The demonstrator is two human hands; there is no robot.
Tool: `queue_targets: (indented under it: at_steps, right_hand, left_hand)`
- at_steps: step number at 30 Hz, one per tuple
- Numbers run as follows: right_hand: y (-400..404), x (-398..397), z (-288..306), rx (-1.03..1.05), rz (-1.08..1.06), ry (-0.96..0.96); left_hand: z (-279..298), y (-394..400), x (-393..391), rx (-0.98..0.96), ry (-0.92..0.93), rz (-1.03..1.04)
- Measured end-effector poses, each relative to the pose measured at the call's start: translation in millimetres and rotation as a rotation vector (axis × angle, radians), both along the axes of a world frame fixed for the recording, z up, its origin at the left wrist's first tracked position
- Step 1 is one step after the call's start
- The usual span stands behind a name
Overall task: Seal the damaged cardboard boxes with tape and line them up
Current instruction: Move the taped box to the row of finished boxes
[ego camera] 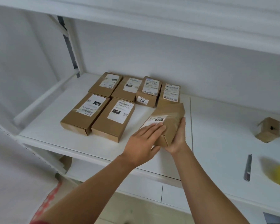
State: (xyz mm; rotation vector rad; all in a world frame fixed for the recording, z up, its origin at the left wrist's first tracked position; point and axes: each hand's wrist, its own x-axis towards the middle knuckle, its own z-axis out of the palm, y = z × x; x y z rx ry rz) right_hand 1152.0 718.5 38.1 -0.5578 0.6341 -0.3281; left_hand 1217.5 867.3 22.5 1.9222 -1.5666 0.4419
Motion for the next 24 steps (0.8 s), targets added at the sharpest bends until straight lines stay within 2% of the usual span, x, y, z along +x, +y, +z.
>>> queue_targets:
  at_steps: [4,8,12,15,16,19,21,24]
  right_hand:
    - [-3,12,-9,-0.329,-0.079,0.377]
    - [7,22,-15,-0.613,0.082,0.525]
    - [14,31,-22,-0.745,0.105,0.600]
    - [15,38,-27,-1.016,0.167,0.818]
    - [15,39,-28,-1.035,0.175,0.847]
    - [8,27,-23,-0.974,0.169,0.752]
    - [-9,6,-13,-1.034,0.127,0.742]
    - [-52,-44,10,-1.205,0.020,0.776]
  left_hand:
    - [-24,9,13,0.112,-0.115,0.126]
    - [-43,5,18,0.144,-0.189,0.124]
    - [-49,-1,16,0.284,-0.136,0.170]
    - [-45,-4,10,0.292,-0.049,0.251]
    - [-42,-7,7,0.292,-0.014,0.283]
    - [-28,-23,-3,0.285,0.077,0.384]
    - [-16,-47,-15,0.260,0.124,0.388]
    - [3,-94,-42,0.238,0.173,0.284]
